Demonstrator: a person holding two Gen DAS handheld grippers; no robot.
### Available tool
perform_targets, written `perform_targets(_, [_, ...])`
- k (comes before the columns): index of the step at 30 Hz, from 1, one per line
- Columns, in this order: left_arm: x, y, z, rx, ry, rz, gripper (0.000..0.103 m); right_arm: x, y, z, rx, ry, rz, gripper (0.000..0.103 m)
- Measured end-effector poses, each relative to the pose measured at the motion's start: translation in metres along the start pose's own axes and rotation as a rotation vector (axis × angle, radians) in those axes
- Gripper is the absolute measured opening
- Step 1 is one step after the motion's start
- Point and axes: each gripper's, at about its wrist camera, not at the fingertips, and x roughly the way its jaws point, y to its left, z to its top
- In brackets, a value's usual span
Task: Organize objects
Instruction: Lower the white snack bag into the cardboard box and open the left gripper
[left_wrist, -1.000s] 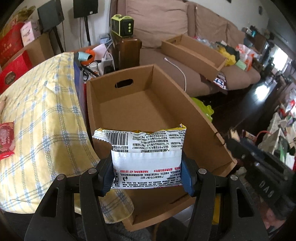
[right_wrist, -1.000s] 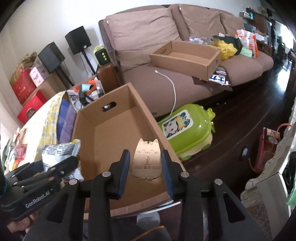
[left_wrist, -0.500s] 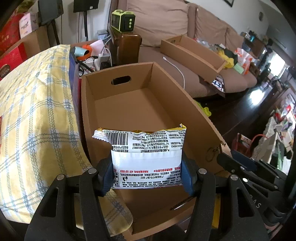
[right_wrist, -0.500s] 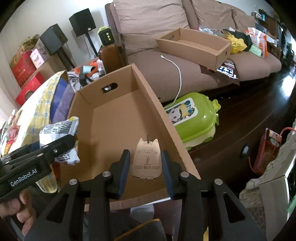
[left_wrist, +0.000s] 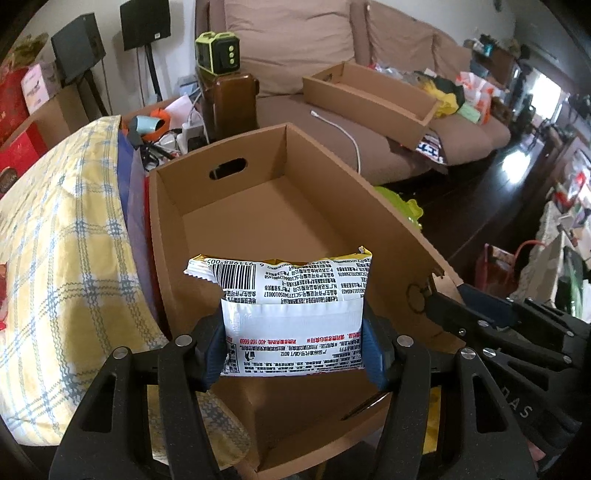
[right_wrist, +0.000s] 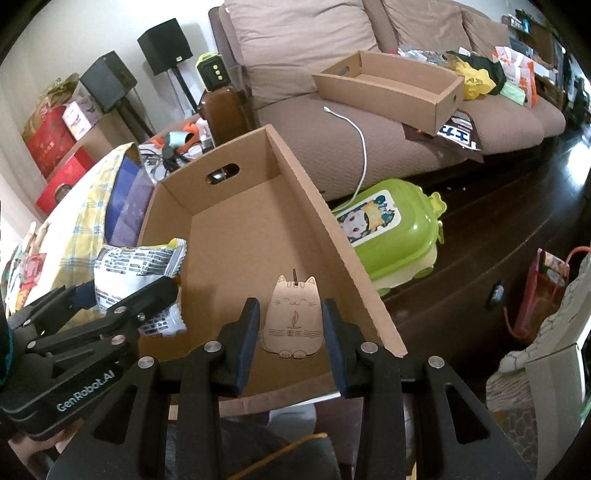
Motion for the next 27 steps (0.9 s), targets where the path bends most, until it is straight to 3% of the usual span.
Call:
perform_targets(15, [0.006,0.011,-0.001,-0.055,0.02,0.01,0.062,0.004,0.01,-0.001,-0.044,0.011,-0.016,0.034])
perform_targets(20, [0.0,0.013,0.0,-0.066,-0.01,0.008,0.072,0.005,0.01,-0.001,-0.052,0.014,-0.021,0.034])
perform_targets(27, [-0.012,0.017,0.003,-0.088,-0.069,0.014,0.075,0.005,0.012,0.0,-0.054,0.012,-0.021,0.034])
